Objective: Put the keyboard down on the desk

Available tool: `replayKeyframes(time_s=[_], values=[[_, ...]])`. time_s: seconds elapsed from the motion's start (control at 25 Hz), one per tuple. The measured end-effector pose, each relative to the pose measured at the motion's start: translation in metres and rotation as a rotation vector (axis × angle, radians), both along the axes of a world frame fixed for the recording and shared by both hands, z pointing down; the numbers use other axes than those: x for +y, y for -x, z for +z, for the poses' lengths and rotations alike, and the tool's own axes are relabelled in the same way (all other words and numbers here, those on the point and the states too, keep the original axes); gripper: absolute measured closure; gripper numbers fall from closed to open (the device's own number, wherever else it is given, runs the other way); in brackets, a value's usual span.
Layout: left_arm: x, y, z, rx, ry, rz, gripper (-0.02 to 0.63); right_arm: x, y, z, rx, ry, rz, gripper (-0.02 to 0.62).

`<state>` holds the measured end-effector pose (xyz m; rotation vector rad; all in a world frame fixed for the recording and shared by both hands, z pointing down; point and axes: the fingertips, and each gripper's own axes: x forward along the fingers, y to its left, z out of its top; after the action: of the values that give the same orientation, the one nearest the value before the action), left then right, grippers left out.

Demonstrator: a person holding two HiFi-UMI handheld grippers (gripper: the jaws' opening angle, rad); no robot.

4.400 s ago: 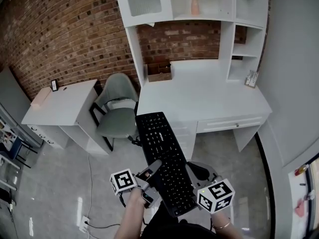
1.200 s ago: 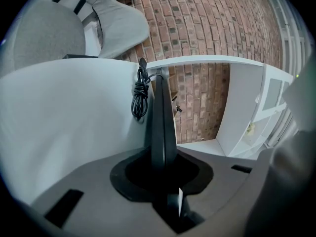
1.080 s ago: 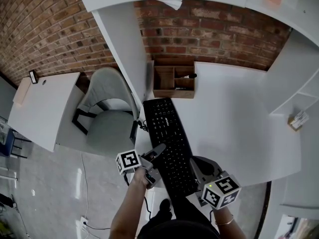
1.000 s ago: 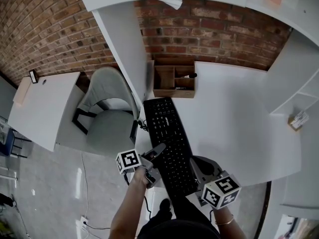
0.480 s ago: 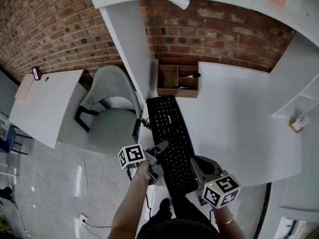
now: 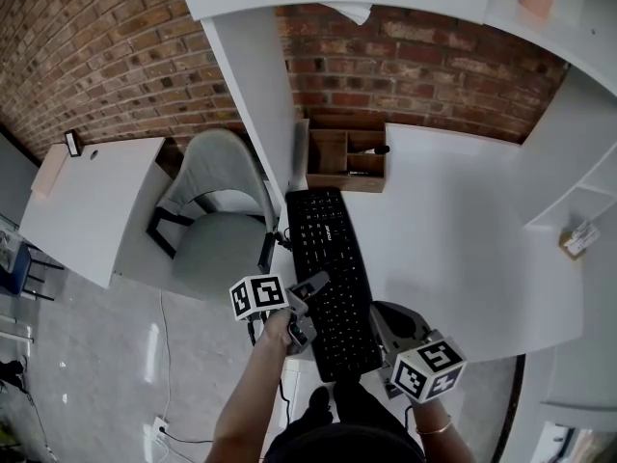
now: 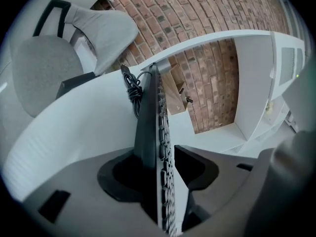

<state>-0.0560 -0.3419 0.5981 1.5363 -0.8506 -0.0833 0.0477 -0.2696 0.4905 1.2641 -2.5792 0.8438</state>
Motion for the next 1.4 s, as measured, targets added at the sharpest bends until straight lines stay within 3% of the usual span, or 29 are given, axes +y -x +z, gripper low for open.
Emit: replayKeyframes(time_s=[0.24, 0.44, 0.52, 0.64, 0.76, 1.16, 1.4], values=[[0.000, 0.000, 0.000, -0.037, 0.003, 0.016, 0.394, 0.000, 0.000, 0.001, 0.002, -0.001, 0.002, 0.591], [0.000, 0.000, 0.000, -0.015, -0.001, 0.040, 0.396, 0.001, 0.001, 0.002, 0.006, 0.002, -0.001, 0.591], [0.002, 0.000, -0.002, 0.039, 0.004, 0.053, 0.396, 0.001, 0.002, 0.003, 0.005, 0.005, -0.006, 0.591], [0.001, 0.006, -0.009, 0.190, 0.013, 0.006, 0.396, 0.001, 0.005, 0.002, 0.007, 0.007, -0.012, 0.591], [0.002, 0.016, -0.011, 0.230, 0.001, -0.033, 0.396, 0.002, 0.007, 0.003, 0.011, 0.009, -0.018, 0.591], [0.005, 0.052, -0.016, 0.086, -0.104, -0.154, 0.396, 0.005, 0.012, 0.007, 0.017, 0.018, -0.028, 0.591], [0.019, 0.072, -0.019, -0.081, -0.164, -0.145, 0.411, 0.009, 0.022, 0.004, 0.020, 0.012, -0.048, 0.591]])
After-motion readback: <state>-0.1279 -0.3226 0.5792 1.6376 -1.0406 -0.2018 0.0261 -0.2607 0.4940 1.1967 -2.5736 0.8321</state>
